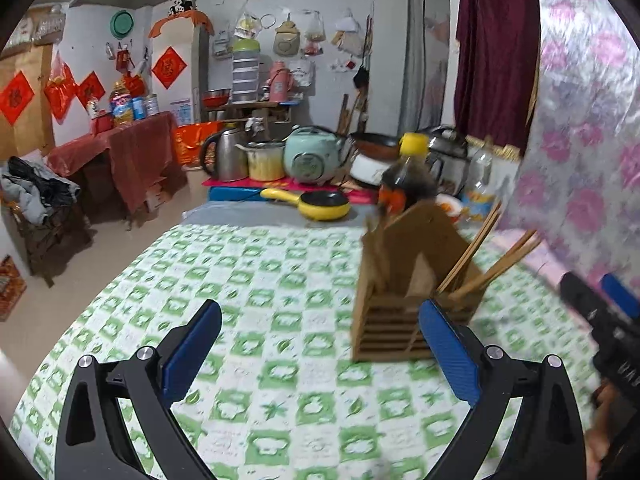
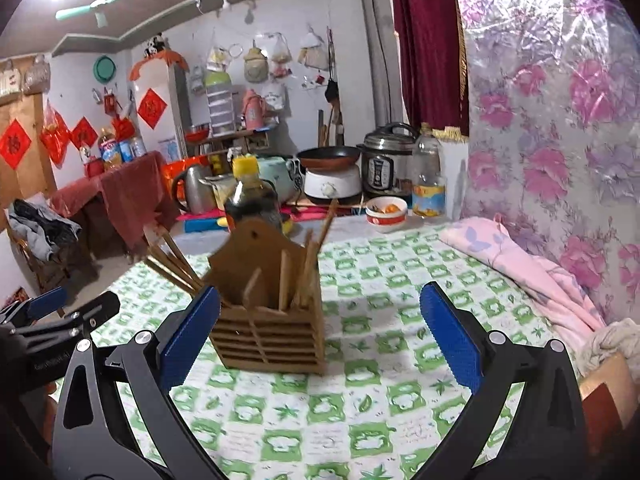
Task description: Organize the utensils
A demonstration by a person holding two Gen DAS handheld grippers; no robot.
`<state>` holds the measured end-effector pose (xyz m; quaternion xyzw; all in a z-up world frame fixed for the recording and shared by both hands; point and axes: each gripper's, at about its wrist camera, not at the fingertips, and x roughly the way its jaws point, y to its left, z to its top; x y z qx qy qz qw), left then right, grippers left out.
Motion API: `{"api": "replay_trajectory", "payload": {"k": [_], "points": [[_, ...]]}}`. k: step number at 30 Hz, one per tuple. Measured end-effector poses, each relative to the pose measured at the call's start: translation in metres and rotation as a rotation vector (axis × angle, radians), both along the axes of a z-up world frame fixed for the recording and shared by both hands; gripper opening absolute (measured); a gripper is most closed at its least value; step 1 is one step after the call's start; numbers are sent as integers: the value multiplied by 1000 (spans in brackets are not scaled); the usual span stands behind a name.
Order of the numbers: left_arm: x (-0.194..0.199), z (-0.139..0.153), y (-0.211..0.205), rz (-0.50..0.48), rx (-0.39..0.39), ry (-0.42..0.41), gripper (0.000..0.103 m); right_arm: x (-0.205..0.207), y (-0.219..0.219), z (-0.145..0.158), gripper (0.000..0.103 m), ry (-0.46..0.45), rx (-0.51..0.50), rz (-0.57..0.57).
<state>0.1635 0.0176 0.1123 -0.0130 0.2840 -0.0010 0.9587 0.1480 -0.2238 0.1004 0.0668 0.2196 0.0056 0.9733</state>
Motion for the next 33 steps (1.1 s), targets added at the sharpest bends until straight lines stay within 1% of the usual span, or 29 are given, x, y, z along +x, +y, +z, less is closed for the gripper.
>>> {"api": "replay_trajectory", "payload": {"k": [2, 5, 8, 13, 19, 25, 30, 33], "points": [[-3, -9, -3, 18, 40, -2, 97, -2, -3, -8, 97, 16, 19, 3], [-11, -17, -7, 39, 102, -29, 97, -5, -7, -21, 97, 50, 51, 9], [-20, -23, -9, 42, 140, -45, 97, -9, -8, -33, 97, 80, 71, 20], [-31, -32, -4, 50, 142, -34, 97, -17, -5, -43, 97, 85, 46, 5], [-41, -29, -4, 66, 160, -73, 97, -22, 0, -44, 97, 67, 18, -4], [-45, -27, -7, 61, 182, -84, 97, -28, 4, -49, 97, 71, -5, 1], [-49, -26, -7, 62, 178, -91, 97, -30, 1, -47, 97, 57, 2, -8], [-49, -27, -8, 58, 185, -84, 97, -29, 1, -48, 97, 66, 10, -3]]}}
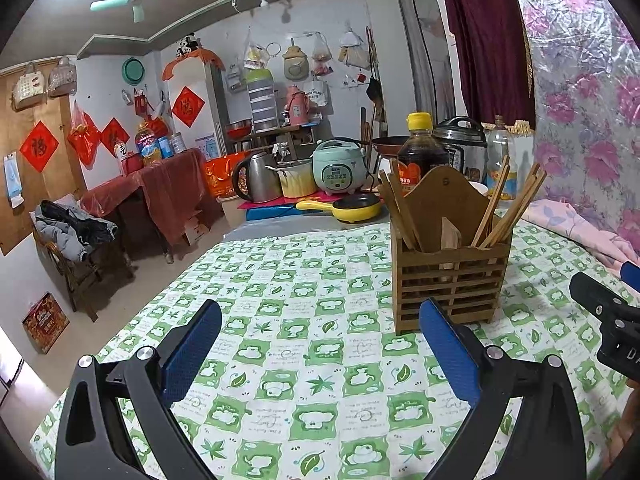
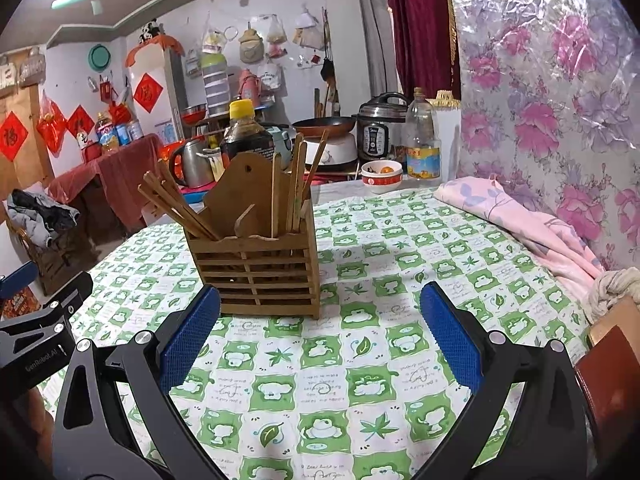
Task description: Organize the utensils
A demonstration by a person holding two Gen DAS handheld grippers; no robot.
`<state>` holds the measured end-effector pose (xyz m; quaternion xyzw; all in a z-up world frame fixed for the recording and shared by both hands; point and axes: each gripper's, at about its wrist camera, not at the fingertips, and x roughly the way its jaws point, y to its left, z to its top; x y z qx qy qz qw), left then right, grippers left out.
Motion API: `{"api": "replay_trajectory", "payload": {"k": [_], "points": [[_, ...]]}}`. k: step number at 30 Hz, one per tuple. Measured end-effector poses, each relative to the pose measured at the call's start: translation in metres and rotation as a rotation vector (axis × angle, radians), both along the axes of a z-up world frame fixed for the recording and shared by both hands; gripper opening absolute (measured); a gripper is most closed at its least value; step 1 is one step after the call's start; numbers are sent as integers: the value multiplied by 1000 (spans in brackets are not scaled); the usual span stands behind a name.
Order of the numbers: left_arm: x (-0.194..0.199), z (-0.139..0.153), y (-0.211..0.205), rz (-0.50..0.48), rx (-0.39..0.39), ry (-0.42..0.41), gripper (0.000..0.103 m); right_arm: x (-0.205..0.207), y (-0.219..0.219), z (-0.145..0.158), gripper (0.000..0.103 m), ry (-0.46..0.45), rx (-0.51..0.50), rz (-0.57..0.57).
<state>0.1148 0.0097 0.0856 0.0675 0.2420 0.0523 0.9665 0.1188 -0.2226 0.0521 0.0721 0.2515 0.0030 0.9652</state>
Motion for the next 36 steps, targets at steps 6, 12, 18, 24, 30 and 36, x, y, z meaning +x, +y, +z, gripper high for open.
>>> {"api": "replay_trajectory", "payload": {"k": [6, 12, 18, 24, 30, 36], "points": [[-3, -1, -3, -9, 4, -4, 97, -4, 6, -4, 97, 9, -8, 16], [-2, -3, -3, -11, 5, 5, 97, -5, 14, -6, 97, 16, -42, 28], [-1, -5, -3, -10, 2, 12, 97, -6, 15, -6, 97, 12, -42, 27], [0, -7, -3, -10, -4, 21, 97, -5, 15, -6, 97, 19, -49, 21], [6, -11, -3, -12, -14, 51, 97, -2, 13, -7, 97, 37, -53, 17], [7, -11, -3, -4, -17, 56, 97, -2, 12, -8, 97, 37, -51, 14]]}}
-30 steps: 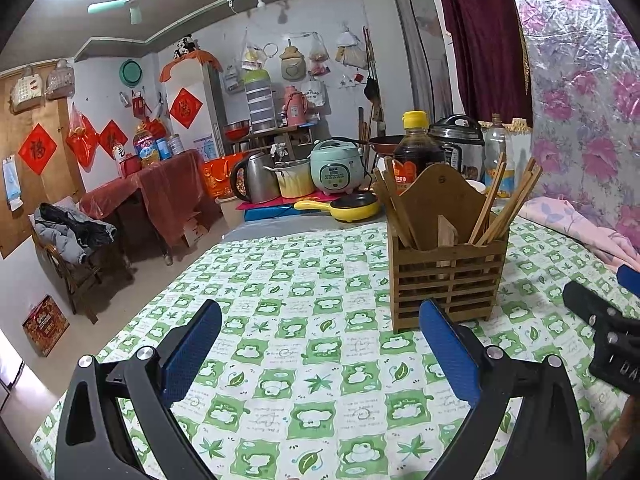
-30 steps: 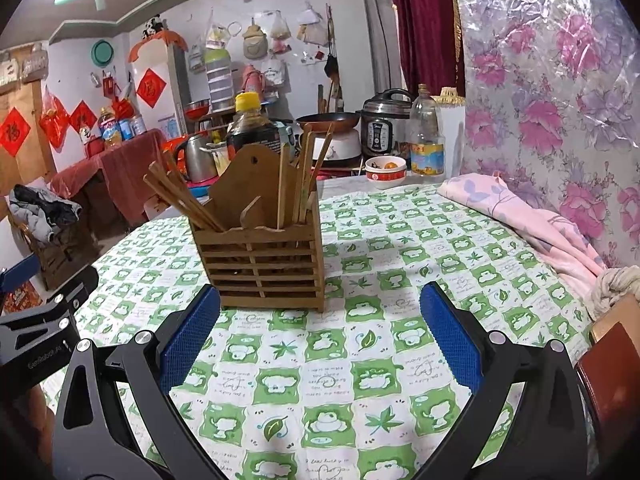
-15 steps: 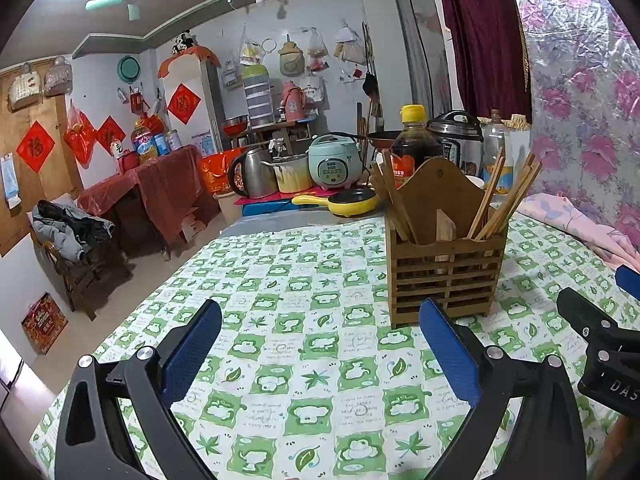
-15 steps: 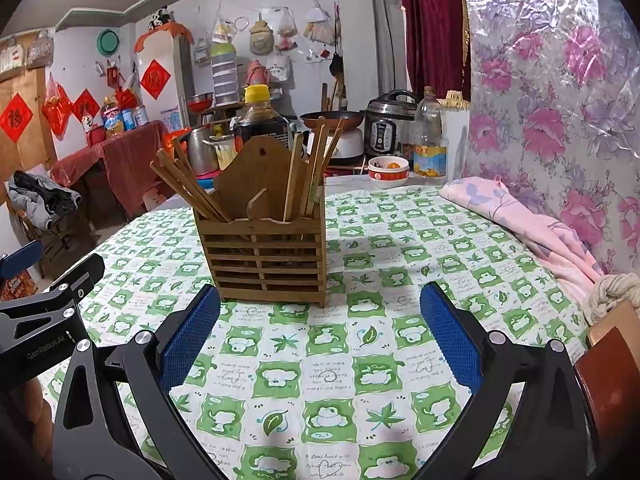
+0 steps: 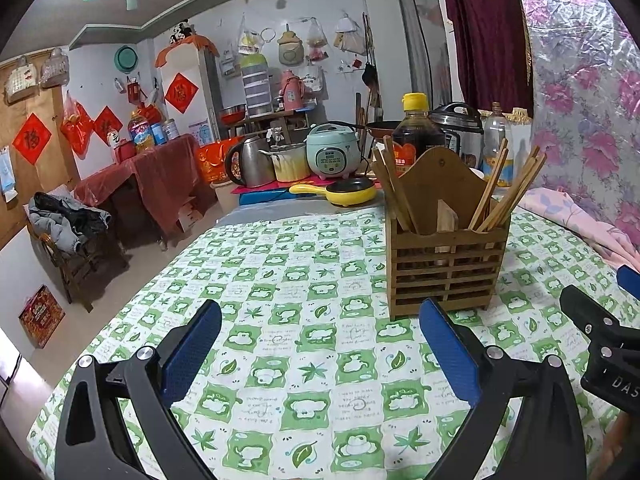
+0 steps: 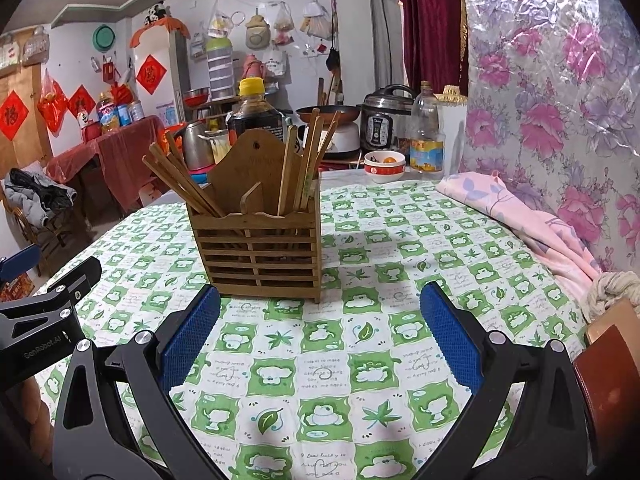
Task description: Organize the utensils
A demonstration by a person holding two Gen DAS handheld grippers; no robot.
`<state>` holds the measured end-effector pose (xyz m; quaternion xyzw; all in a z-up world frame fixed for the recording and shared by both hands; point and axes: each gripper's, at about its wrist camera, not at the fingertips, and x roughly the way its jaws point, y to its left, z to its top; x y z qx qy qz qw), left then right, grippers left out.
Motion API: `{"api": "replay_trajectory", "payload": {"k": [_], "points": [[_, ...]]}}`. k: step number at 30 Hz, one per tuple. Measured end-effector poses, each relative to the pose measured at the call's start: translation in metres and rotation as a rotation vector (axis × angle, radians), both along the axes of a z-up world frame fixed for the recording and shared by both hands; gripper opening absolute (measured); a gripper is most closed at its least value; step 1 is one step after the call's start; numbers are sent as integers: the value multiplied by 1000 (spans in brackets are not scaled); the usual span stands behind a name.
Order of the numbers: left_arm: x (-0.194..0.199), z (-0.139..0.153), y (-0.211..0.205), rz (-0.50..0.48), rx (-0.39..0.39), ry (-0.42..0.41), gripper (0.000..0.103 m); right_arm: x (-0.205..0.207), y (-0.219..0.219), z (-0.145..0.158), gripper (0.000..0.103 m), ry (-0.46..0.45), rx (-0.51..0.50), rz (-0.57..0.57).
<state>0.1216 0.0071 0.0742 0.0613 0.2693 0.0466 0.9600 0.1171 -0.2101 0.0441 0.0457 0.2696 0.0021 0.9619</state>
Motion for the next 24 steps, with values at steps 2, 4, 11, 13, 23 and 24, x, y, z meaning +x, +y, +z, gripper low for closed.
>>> {"api": "replay_trajectory", "payload": {"k": [2, 4, 11, 13, 23, 24], "points": [[0, 0, 0, 1, 1, 1, 97, 0, 0, 0, 97, 0, 1, 1], [0, 0, 0, 1, 2, 1, 97, 0, 0, 0, 97, -2, 0, 0], [0, 0, 0, 0, 1, 1, 97, 0, 0, -1, 97, -1, 1, 2], [0, 0, 0, 0, 2, 0, 97, 0, 0, -1, 97, 1, 1, 2], [0, -1, 0, 0, 7, 5, 97, 0, 4, -3, 97, 8, -8, 8], [0, -1, 0, 0, 8, 5, 97, -1, 4, -3, 97, 8, -6, 9]]}}
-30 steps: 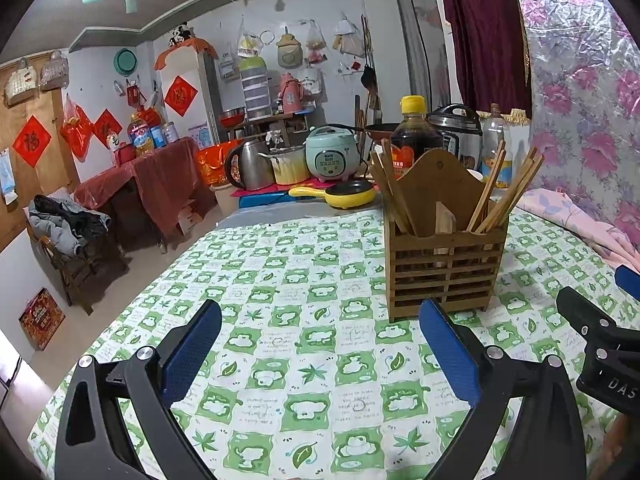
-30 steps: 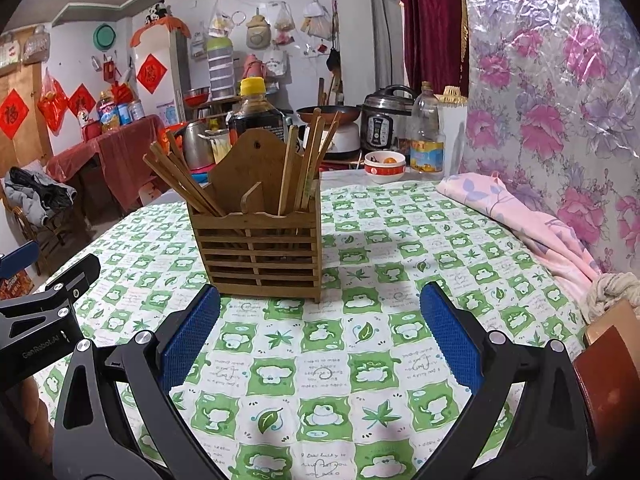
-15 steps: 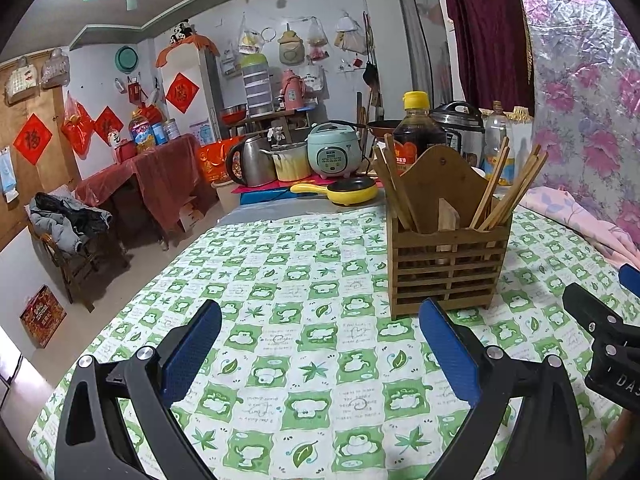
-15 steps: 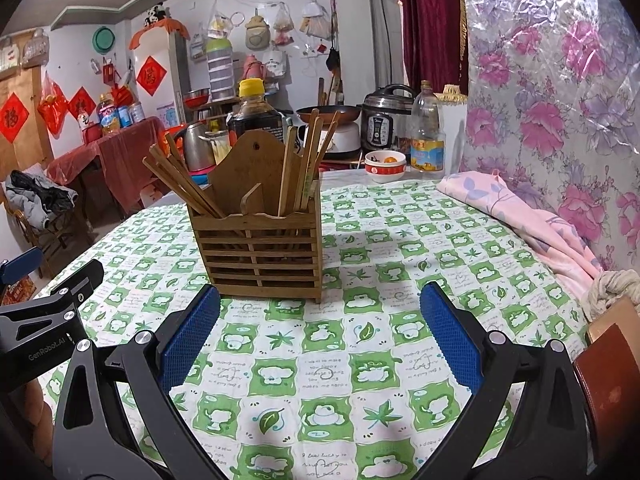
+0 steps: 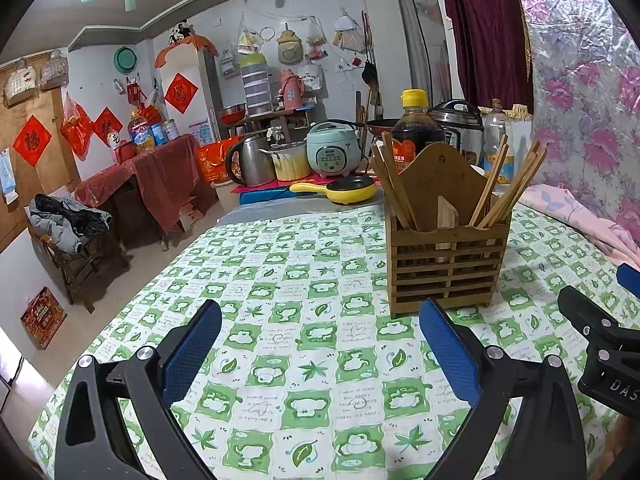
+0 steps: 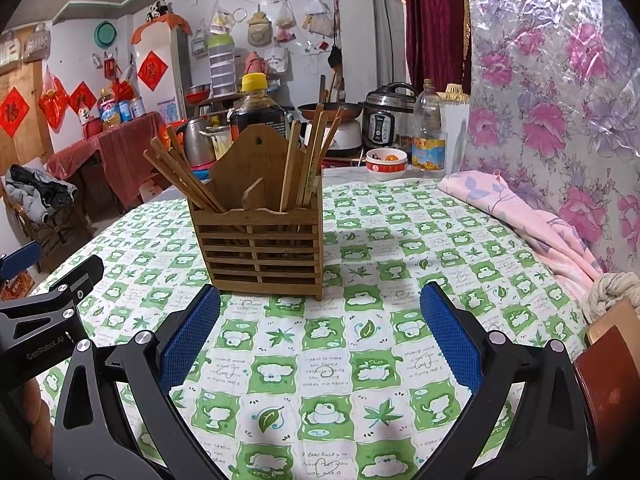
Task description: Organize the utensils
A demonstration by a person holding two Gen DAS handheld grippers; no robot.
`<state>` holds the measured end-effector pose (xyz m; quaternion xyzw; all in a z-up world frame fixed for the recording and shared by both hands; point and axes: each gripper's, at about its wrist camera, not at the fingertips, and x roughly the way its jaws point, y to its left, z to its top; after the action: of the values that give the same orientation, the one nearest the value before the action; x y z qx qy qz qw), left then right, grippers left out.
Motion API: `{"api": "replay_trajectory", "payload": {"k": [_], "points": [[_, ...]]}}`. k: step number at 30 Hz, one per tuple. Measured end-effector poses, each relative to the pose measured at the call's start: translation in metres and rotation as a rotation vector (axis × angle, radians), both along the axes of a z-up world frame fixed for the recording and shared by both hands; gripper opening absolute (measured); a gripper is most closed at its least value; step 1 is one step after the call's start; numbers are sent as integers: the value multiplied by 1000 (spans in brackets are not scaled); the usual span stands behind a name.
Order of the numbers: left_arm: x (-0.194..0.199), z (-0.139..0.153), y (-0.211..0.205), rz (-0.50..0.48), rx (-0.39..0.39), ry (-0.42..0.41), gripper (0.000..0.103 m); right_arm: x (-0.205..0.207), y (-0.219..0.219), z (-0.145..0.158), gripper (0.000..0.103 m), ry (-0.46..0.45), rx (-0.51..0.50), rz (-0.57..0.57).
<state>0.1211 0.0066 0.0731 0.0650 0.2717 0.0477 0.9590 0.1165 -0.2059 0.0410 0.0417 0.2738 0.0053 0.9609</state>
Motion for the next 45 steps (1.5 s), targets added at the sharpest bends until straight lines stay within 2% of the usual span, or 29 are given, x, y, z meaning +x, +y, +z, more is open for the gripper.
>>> {"api": "replay_trajectory", "payload": {"k": [45], "points": [[-1, -5, 4, -2, 12, 19, 97, 1, 4, -1, 97, 1, -11, 7]]}}
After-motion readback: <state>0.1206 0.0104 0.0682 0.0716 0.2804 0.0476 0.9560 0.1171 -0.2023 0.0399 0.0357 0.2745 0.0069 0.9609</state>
